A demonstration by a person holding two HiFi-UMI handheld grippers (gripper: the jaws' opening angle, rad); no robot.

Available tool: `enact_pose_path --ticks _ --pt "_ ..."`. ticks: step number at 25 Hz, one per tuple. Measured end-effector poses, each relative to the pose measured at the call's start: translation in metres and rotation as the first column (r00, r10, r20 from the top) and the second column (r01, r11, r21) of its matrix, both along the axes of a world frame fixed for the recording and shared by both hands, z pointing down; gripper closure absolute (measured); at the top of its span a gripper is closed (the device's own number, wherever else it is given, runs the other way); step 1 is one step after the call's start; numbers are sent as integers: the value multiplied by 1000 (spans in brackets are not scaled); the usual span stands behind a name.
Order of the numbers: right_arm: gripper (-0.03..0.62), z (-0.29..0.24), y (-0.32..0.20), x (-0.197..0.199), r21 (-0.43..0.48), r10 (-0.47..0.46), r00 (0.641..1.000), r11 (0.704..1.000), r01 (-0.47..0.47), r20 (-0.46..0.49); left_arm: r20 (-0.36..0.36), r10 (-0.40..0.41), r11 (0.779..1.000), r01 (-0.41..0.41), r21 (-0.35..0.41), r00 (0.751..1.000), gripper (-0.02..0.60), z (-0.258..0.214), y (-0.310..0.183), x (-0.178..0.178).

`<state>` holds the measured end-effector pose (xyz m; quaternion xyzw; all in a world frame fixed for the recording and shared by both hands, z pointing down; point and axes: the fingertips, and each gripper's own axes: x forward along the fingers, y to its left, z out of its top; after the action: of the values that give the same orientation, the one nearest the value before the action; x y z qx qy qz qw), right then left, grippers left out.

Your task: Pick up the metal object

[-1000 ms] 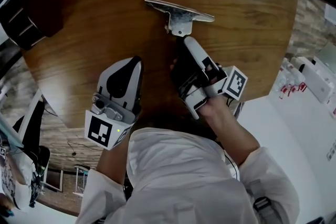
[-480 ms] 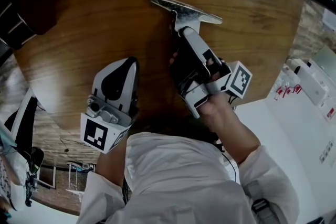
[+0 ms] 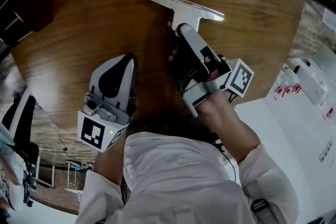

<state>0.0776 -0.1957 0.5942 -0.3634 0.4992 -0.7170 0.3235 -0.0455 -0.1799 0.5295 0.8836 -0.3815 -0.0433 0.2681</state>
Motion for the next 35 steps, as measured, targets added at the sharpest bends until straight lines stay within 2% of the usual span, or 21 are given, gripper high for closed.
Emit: enact_pose_path --ticks 5,9,12,15,17,21,26,28,32,35 --pt "566 -5 3 -1 35 -24 1000 999 25 -4 2 -11 1000 11 -7 1000 569 2 1 1" --pt "566 -36 22 -4 125 -67 997 990 70 -30 23 -42 999 42 14 999 569 -17 24 -5" --pt "566 -60 15 -11 219 -105 990 968 124 -94 33 -66 997 64 41 997 569 -31 24 -15" --pt "566 -95 12 -8 313 -138 972 930 193 -191 43 -95 993 91 78 995 569 -61 27 -18" --pt "566 -129 13 -1 393 -149 956 887 241 -251 49 -122 984 114 134 991 569 -91 32 -14" --pt "566 -208 28 18 534 -124 912 777 335 -391 65 -162 962 143 233 985 569 -161 49 0" --pt "566 -281 52 41 593 -27 829 686 421 -558 117 -169 955 133 263 979 569 -229 67 7" --pt "566 -307 59 46 616 31 778 630 472 -628 135 -181 948 136 288 974 569 -254 72 6" --pt "566 -351 71 52 637 181 649 501 586 -739 156 -213 926 149 347 965 569 -296 82 2" --pt "566 -380 86 53 621 295 548 431 655 -783 165 -217 919 144 367 962 569 -318 92 -1"
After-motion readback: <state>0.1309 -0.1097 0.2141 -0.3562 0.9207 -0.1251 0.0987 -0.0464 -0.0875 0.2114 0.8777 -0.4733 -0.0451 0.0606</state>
